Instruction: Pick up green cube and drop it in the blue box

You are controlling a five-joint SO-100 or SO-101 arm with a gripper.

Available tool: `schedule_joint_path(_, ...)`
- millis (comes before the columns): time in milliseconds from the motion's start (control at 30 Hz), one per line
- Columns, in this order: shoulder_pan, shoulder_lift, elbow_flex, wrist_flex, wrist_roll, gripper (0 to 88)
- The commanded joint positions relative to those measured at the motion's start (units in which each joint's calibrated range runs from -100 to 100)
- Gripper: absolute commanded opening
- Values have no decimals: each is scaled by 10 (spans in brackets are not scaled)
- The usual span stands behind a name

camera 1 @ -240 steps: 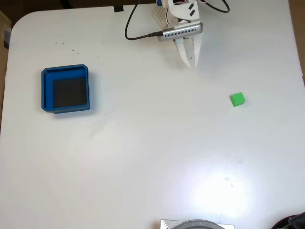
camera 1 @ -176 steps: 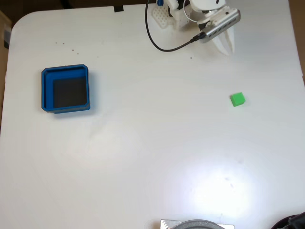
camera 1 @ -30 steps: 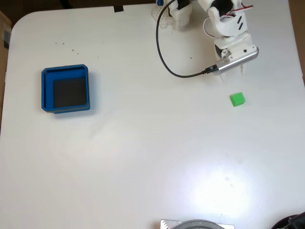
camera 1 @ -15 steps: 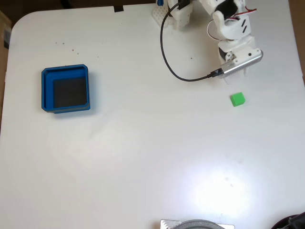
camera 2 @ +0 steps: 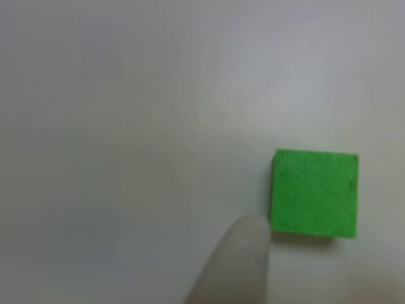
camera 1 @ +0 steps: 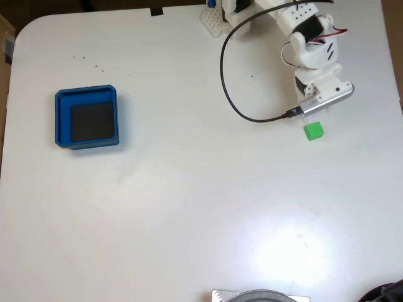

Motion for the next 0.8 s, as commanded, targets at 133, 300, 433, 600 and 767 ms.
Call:
schedule_joint_path(133, -2, 69, -97, -4, 39, 265)
schedule_joint_path(300, -2, 135, -142, -3, 38, 265)
schedule_joint_path(433, -2, 161, -161, -3, 38, 265)
schedule_joint_path(600, 1, 184, -164, -3, 38, 265)
schedule_joint_path(767, 2, 197, -164, -3, 38, 265)
